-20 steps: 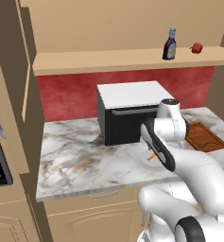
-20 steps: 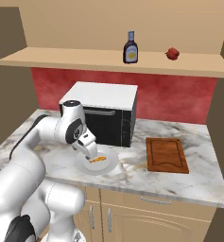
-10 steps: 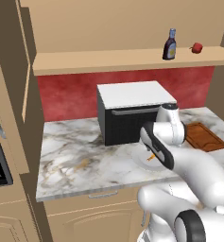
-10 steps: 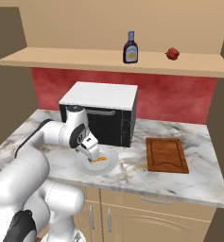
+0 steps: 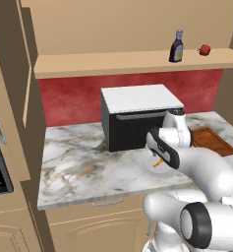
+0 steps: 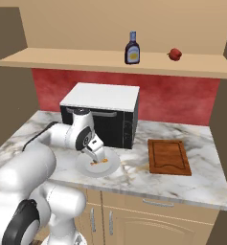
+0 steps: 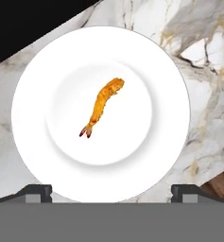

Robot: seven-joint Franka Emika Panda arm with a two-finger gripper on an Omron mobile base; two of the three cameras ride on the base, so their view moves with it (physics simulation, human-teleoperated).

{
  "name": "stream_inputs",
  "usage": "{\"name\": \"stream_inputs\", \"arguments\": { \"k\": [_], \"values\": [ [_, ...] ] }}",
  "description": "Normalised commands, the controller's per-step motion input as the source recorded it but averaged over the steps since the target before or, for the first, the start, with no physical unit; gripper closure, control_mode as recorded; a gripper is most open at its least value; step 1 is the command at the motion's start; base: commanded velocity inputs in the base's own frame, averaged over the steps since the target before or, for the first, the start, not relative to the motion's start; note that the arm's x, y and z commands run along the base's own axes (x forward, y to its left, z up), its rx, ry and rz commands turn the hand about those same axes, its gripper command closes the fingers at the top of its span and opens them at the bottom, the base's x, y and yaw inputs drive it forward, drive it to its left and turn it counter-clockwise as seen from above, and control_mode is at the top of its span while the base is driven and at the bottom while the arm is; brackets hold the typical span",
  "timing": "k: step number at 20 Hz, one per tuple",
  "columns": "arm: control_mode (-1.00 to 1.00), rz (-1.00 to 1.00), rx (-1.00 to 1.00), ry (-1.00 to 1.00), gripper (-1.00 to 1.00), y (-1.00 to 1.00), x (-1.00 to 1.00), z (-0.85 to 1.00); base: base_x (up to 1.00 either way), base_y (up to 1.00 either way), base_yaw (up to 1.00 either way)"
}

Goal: Pick the shrimp from the plate and place it on the cutting board. Then pick the condiment bottle from the cabinet and place it next to the cutting board.

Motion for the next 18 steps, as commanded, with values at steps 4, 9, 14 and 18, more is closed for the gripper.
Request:
{"name": "stream_inputs", "arguments": {
  "k": [4, 9, 14, 18],
  "values": [
    [-1.00, 0.00, 0.00, 0.00, -1.00, -0.10, 0.16, -0.13, 0.00, 0.00, 0.00],
    [-1.00, 0.00, 0.00, 0.00, -1.00, -0.05, 0.10, -0.18, 0.00, 0.00, 0.00],
    [-1.00, 0.00, 0.00, 0.00, -1.00, -0.01, 0.12, -0.20, 0.00, 0.00, 0.00],
    [-1.00, 0.00, 0.00, 0.00, -1.00, 0.00, 0.14, -0.17, 0.00, 0.00, 0.00]
  ]
}}
